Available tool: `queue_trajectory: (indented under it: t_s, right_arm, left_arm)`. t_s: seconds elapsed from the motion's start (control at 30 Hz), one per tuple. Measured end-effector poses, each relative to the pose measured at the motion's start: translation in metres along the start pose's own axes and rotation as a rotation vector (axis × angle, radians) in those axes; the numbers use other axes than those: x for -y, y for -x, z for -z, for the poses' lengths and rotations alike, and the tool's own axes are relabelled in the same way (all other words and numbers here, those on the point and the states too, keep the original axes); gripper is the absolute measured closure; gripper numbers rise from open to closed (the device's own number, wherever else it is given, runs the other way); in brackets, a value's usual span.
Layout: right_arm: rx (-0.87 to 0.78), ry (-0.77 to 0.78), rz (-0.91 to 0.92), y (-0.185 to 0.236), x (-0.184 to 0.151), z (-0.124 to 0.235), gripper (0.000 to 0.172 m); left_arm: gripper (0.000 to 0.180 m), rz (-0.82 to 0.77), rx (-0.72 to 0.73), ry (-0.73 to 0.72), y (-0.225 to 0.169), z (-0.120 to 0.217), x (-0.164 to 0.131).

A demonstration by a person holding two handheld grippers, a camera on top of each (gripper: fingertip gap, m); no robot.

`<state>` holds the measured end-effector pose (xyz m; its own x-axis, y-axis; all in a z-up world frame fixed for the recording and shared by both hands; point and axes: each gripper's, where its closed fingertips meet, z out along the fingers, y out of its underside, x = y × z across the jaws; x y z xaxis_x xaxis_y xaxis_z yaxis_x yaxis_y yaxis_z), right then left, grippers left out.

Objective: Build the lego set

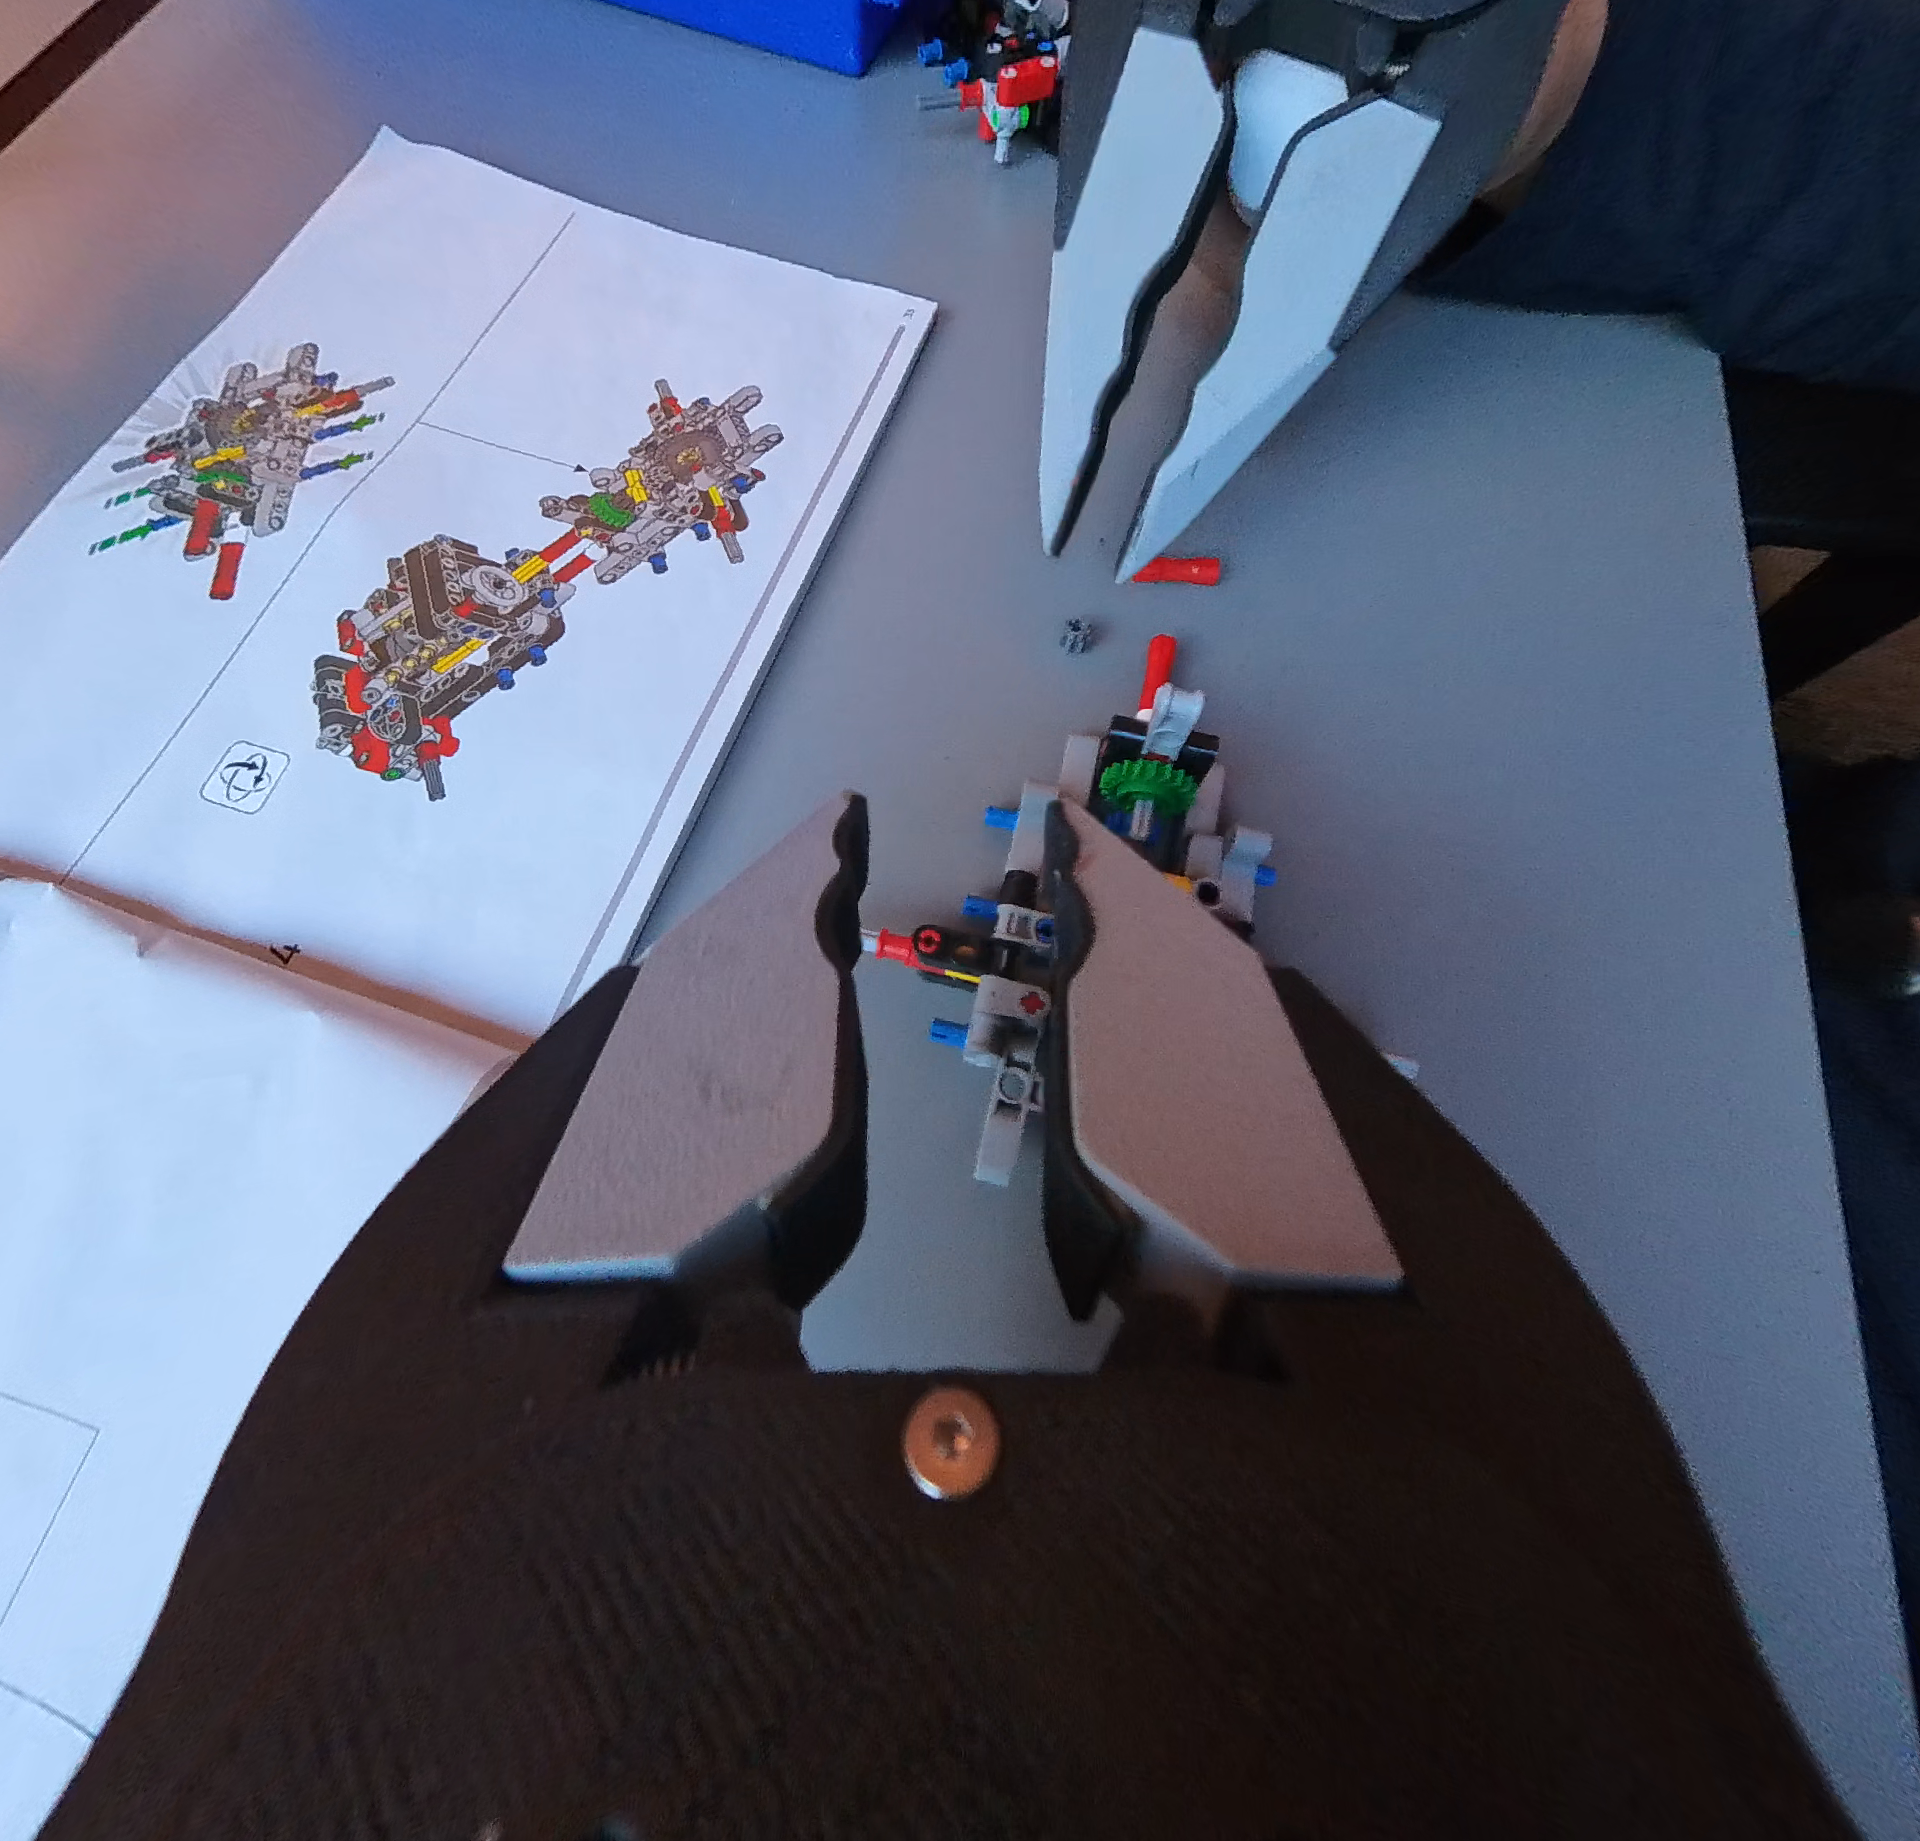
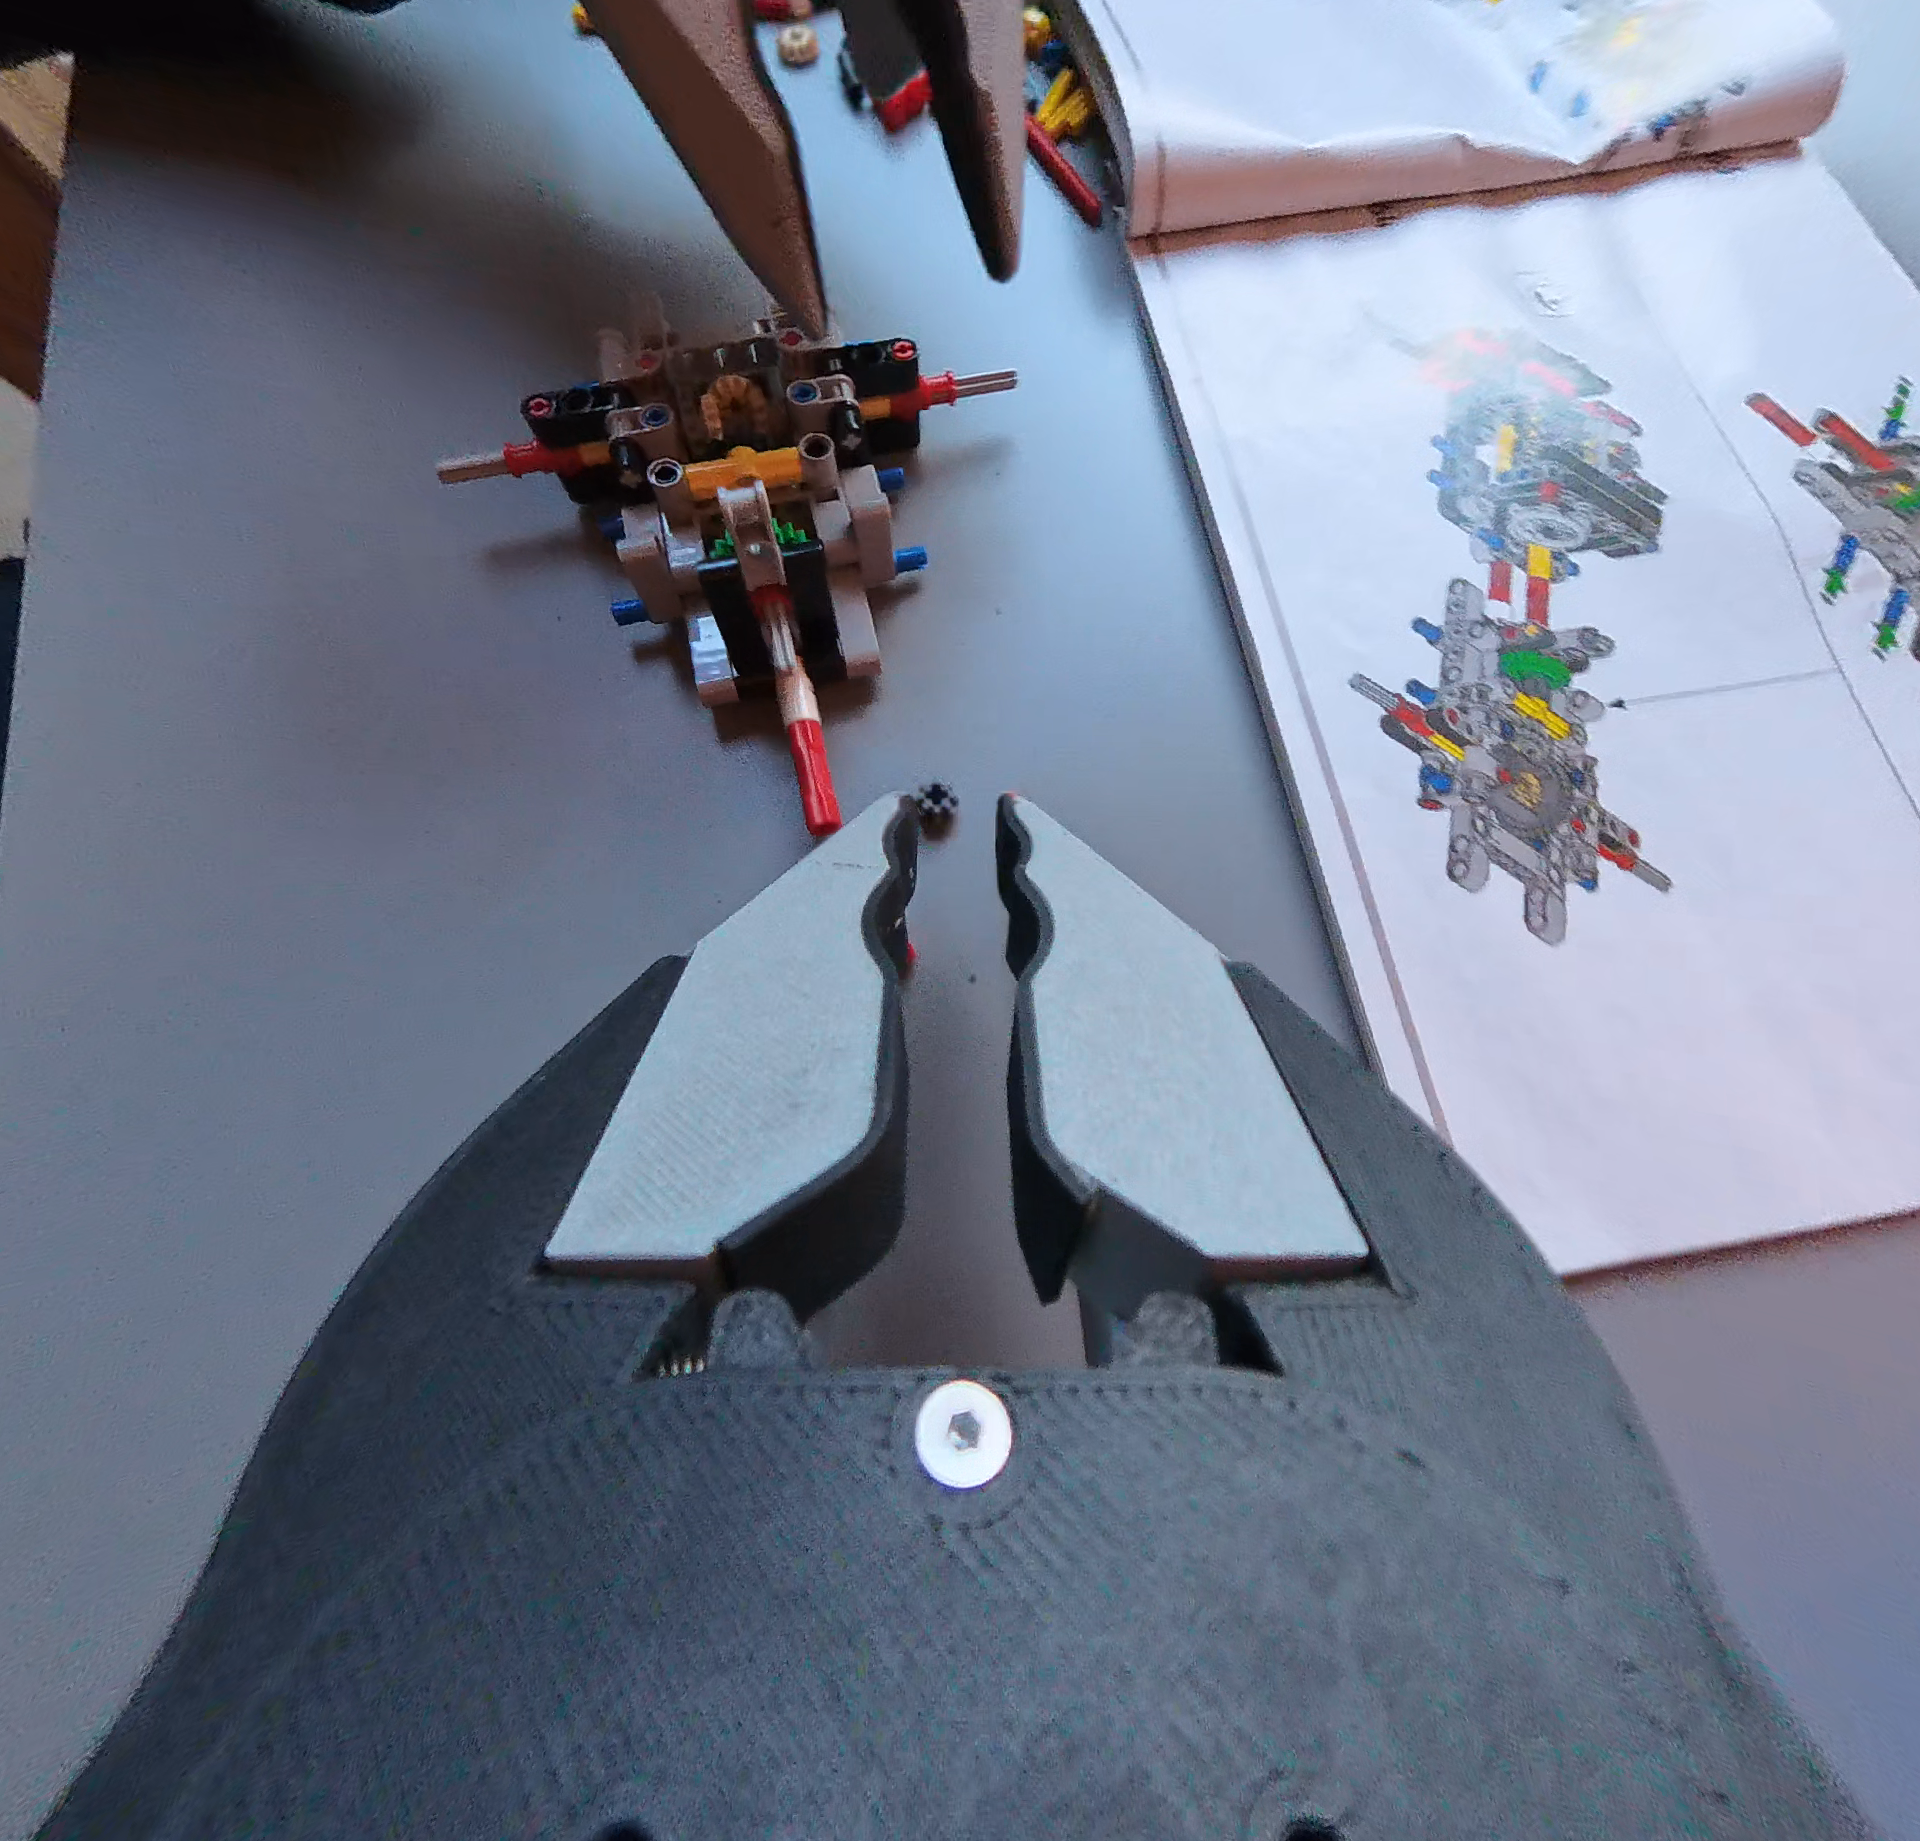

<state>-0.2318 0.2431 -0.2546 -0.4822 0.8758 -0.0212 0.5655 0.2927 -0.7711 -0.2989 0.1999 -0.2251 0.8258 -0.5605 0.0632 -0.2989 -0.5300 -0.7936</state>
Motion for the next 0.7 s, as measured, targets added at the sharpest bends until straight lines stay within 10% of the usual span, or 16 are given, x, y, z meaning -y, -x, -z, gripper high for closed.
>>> queue_trajectory:
  t_s: [0.47, 0.7]
  right_arm:
    - [0.028, 0.086, 0.053, -0.003, -0.005, -0.019, 0.166]
    - [0.193, -0.230, -0.199, 0.004, 0.063, -0.007, 0.166]
  left_arm:
    - [0.153, -0.034, -0.008, -0.003, -0.005, -0.001, 0.001]
    - [0.151, -0.262, 0.130, -0.070, -0.022, 0.002, 0.027]
